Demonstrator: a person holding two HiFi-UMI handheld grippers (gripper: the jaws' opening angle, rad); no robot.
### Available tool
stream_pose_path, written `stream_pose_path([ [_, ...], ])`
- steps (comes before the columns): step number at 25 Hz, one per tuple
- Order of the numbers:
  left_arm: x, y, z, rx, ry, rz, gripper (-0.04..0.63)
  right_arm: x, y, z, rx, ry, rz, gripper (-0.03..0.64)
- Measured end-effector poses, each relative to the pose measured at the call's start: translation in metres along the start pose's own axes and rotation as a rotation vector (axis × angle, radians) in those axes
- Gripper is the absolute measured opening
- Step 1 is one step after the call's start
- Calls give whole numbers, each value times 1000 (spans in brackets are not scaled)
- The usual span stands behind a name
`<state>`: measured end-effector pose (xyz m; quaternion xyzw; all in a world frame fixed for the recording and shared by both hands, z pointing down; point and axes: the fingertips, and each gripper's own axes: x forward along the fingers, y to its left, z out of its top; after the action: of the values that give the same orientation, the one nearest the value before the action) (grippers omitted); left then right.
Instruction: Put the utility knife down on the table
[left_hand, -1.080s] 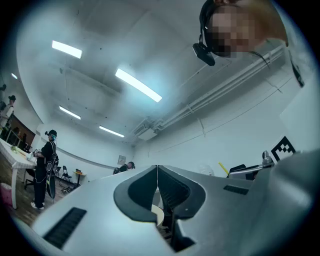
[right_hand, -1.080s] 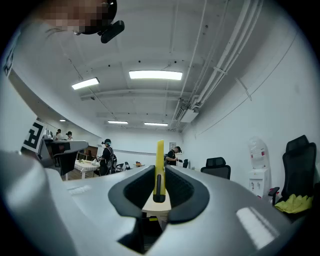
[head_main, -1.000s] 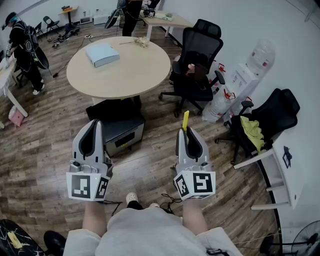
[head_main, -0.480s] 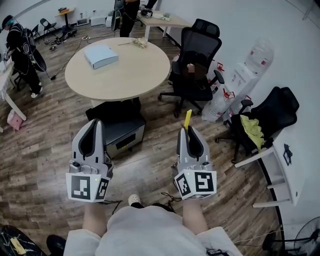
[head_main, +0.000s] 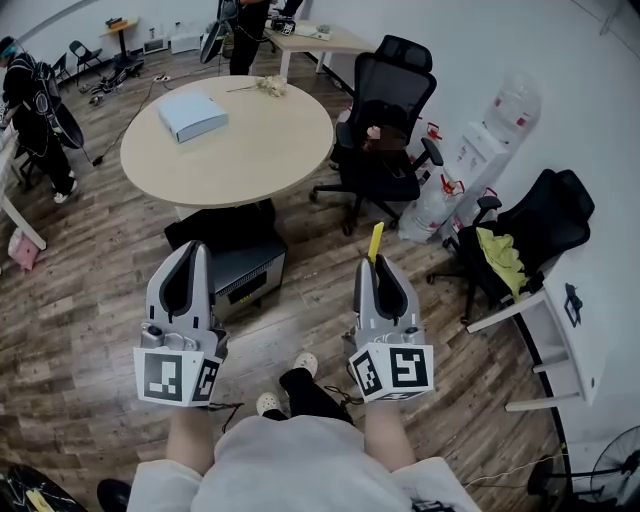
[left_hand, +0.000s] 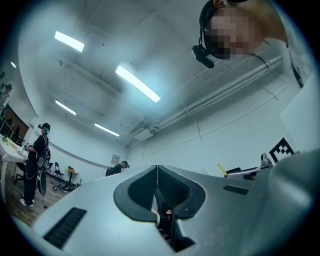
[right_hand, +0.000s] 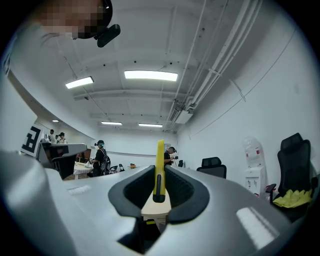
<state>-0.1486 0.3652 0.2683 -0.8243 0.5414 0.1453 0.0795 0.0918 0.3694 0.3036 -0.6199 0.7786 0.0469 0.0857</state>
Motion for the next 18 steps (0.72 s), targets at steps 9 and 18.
stream_pose_path([
  [9,54,20,-17,17,1,29,11,63,-23,-15,17,-3,23,74],
  [18,138,39,-34,33,-28,74,11,153,-60,-20,17,-25,63,74],
])
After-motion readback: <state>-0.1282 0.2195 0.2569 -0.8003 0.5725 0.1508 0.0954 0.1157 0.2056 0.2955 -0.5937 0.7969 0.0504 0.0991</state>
